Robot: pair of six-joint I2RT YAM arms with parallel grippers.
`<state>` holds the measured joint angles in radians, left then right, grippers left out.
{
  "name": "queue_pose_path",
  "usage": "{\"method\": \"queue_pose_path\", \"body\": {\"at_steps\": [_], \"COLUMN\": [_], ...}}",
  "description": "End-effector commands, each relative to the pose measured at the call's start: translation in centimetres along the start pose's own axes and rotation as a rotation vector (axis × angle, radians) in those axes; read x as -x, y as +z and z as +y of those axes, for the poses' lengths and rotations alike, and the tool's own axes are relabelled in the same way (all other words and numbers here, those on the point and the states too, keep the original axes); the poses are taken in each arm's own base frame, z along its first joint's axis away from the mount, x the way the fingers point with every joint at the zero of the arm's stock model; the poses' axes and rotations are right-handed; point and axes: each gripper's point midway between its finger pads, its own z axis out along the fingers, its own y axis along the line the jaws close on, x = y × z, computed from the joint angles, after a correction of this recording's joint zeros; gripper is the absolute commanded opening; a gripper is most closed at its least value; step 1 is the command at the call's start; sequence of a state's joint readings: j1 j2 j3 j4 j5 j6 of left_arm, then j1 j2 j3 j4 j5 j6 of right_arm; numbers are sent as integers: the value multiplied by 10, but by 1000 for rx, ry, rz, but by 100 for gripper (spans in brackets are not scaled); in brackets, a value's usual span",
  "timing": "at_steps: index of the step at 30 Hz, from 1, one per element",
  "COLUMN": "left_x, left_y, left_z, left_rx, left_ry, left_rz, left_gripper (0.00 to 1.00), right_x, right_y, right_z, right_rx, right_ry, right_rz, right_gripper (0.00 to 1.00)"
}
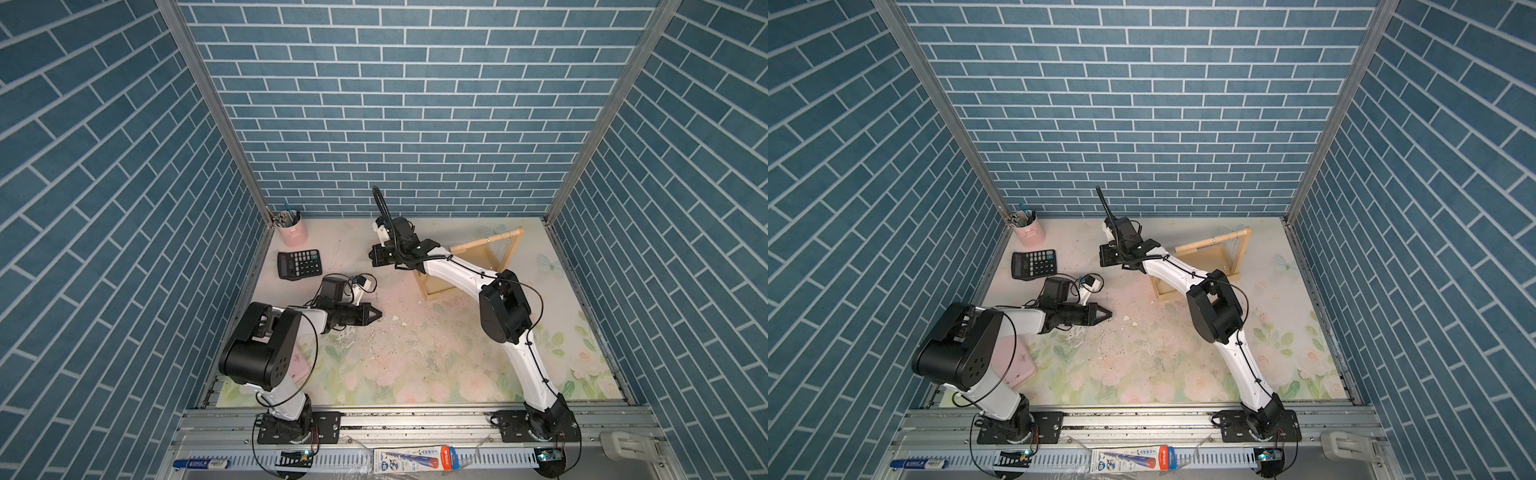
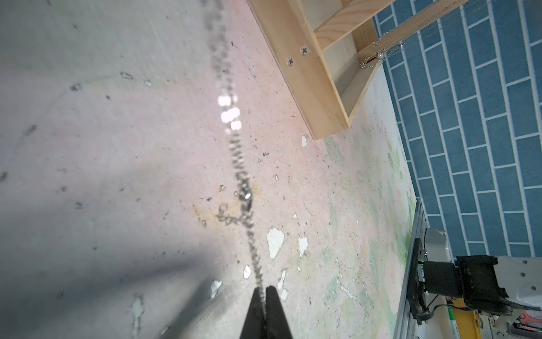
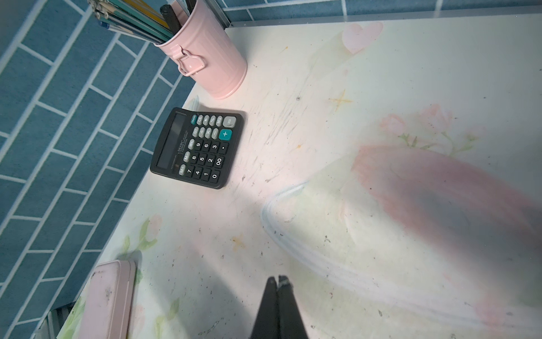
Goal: Take the necklace off the jewelry display stand
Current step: Place the necklace at the center of the board.
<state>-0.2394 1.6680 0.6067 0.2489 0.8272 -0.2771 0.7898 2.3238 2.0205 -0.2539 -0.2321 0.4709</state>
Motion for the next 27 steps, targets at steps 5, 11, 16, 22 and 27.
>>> {"method": "queue_pose_path", "body": {"at_steps": [5,11,16,22,27], "left_x": [-4,-5,-4,-9,-1], "left_y": [3,5,9,12,13], "left_z": [4,5,4,4,4], "left_rx": [-3,-6,-22,-26,-13], "left_ry": [-32,-39,-40,-32,-16], "left_rz": [56,70,84,103,107], "left_gripper": [1,3,4,5,5], "right_x": [7,4,1,-3,-6], "right_y": [4,7,5,6,6], "right_z": [-8,-13,-16,-19,-20], "right_rx": [-6,-11,-17,-21,-25], "right_ry": [-1,15,22,36,43], "right_rz": [-18,-11,-10,-10,-9], "right_gripper": [0,0,0,0,0]}}
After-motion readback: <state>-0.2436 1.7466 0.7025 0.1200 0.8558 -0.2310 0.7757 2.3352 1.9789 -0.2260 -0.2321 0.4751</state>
